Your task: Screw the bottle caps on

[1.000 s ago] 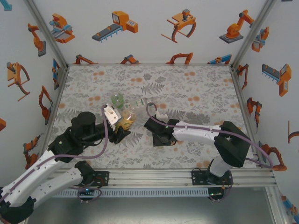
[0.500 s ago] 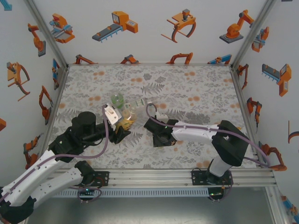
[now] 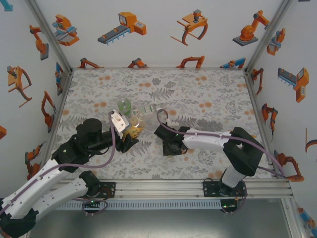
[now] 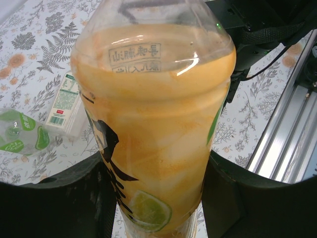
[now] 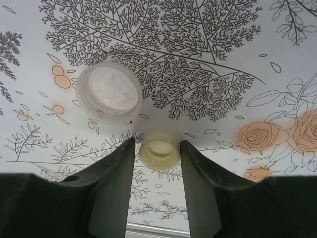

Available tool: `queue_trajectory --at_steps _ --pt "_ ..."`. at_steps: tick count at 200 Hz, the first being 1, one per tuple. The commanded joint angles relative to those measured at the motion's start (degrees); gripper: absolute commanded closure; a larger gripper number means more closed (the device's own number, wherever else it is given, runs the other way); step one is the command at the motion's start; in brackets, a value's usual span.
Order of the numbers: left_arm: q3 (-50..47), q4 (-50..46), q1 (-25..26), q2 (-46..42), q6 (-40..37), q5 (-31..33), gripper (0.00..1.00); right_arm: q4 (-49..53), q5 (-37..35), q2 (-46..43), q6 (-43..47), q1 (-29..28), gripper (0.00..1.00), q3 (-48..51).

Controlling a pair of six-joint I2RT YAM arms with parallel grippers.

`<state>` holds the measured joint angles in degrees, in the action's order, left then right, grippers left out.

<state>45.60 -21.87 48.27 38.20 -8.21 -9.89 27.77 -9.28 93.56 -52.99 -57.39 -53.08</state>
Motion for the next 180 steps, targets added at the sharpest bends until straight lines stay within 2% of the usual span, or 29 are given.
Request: queue_trajectory --at_steps 1,50,180 --pt "0.36 1.04 -0.46 -0.22 0.53 -0.44 1.0 2.68 -1.4 -1.72 -0.09 0.34 0.57 -0.31" --pt "0.22 1.39 -0.54 0.1 0.56 -0.6 1.0 3.27 -1.32 -4.87 0.15 0.34 0.61 -1.02" --pt "-0.24 1.02 -0.63 -0.54 0.62 -0.39 1.0 1.15 0.49 -1.17 0.15 0.34 0.62 -0.26"
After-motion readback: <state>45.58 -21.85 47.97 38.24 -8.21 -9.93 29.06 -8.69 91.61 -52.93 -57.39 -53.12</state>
